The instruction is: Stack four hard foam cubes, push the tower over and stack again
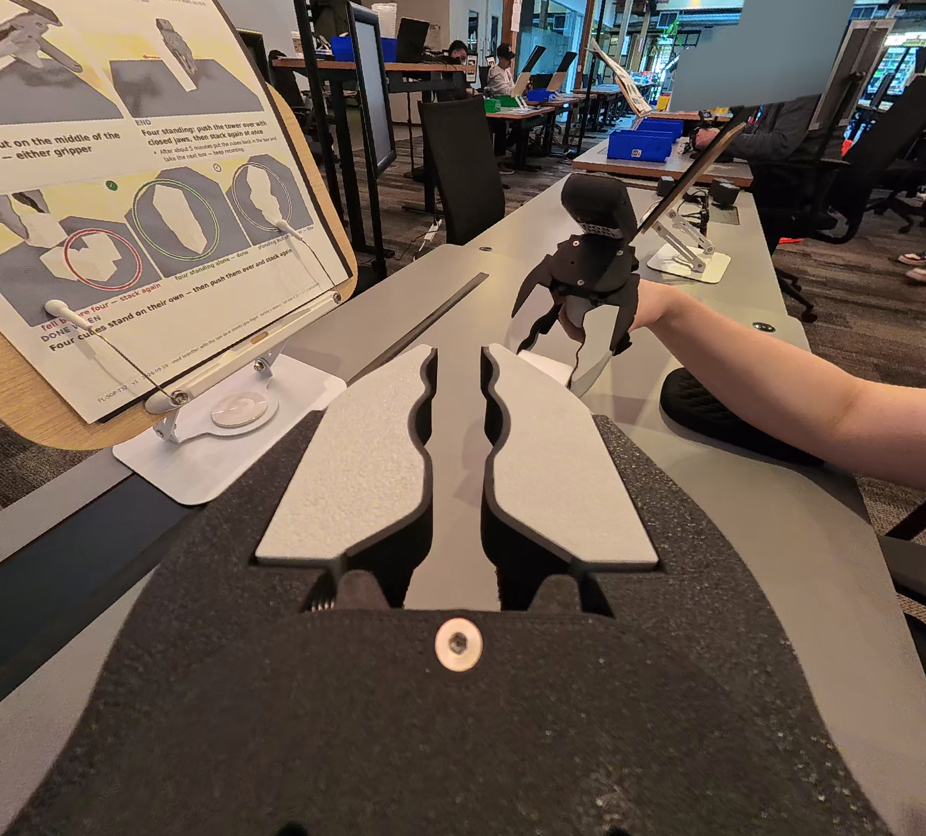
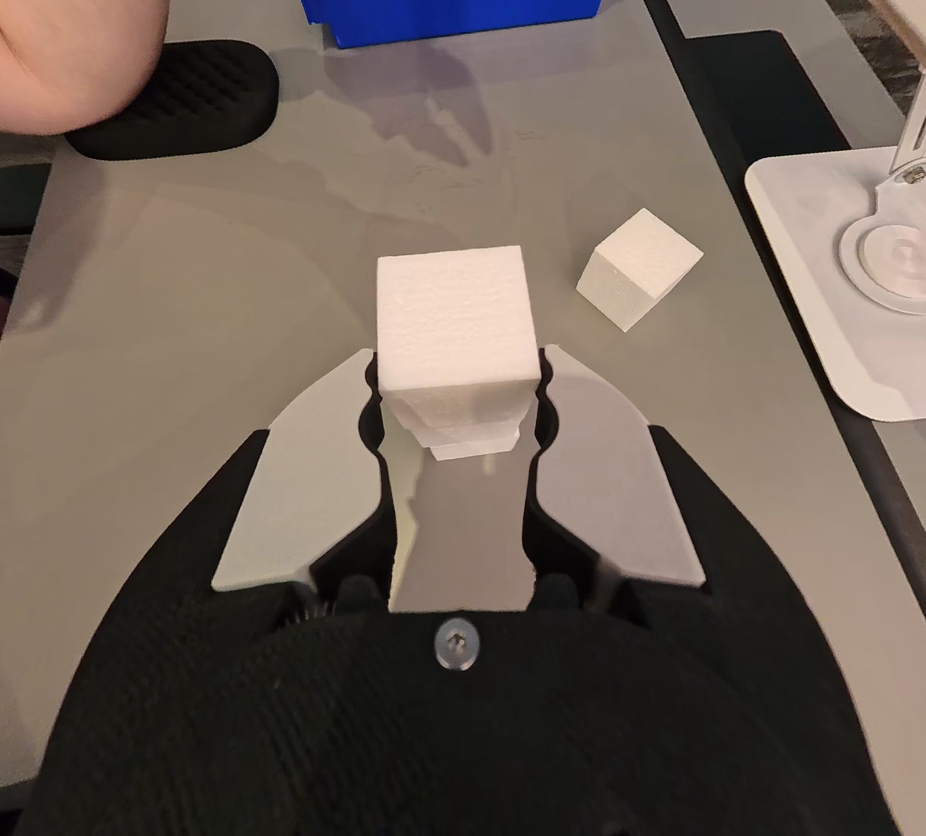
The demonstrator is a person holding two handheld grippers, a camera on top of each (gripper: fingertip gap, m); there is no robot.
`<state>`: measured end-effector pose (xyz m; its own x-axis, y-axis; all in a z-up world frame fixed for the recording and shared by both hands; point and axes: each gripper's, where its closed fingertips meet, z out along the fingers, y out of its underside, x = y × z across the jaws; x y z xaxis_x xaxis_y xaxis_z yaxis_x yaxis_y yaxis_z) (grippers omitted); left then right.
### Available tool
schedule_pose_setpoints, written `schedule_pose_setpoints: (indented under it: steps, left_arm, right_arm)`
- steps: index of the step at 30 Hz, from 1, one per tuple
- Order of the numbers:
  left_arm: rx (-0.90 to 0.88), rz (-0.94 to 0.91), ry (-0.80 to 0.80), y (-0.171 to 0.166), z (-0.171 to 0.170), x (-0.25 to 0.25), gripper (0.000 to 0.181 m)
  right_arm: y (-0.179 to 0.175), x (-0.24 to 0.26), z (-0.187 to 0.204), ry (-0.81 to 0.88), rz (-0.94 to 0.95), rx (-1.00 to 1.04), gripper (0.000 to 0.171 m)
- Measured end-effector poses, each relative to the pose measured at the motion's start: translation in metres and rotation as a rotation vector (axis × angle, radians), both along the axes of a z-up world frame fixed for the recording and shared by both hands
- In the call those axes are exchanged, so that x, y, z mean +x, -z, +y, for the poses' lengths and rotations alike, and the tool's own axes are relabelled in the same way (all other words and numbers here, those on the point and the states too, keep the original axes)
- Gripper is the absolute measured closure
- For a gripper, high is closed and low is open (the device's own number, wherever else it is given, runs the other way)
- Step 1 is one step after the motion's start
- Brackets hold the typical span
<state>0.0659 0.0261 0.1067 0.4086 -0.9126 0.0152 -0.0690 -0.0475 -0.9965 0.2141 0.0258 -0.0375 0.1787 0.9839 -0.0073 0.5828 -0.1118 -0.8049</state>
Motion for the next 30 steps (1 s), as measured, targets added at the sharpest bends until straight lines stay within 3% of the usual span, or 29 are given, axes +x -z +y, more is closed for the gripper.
schedule_pose_setpoints:
  steps: [3,6,8,11,15,20,25,30]
  left_arm:
    - [-0.003,0.01,-0.006,0.003,0.002,0.002,0.159]
    - [-0.001,0.01,-0.011,0.007,0.004,0.007,0.147]
    - [0.011,0.021,-0.011,0.014,0.008,0.014,0.139]
    - [-0.007,0.064,-0.071,0.043,0.029,0.029,0.122]
    - [-0.02,0.125,-0.172,0.108,0.064,0.059,0.094]
    - [0.093,0.269,-0.281,0.168,0.095,0.065,0.101]
    - [-0.067,0.289,-0.23,0.193,0.113,0.074,0.106]
    - [-0.118,0.397,-0.21,0.219,0.122,0.073,0.105]
  right_arm:
    - [0.0,0.0,0.0,-0.005,-0.001,0.019,0.111]
    - [-0.005,0.001,0.001,0.002,0.006,0.047,0.094]
    - [-0.016,0.002,-0.004,-0.015,0.051,0.06,0.092]
    - [-0.046,0.008,-0.012,-0.034,0.154,0.094,0.092]
    - [-0.083,0.029,-0.017,-0.007,0.275,0.166,0.095]
    - [-0.108,0.054,-0.016,0.034,0.37,0.204,0.098]
    - [-0.116,0.065,-0.015,0.049,0.411,0.214,0.099]
    - [-0.116,0.066,-0.014,0.047,0.398,0.219,0.1]
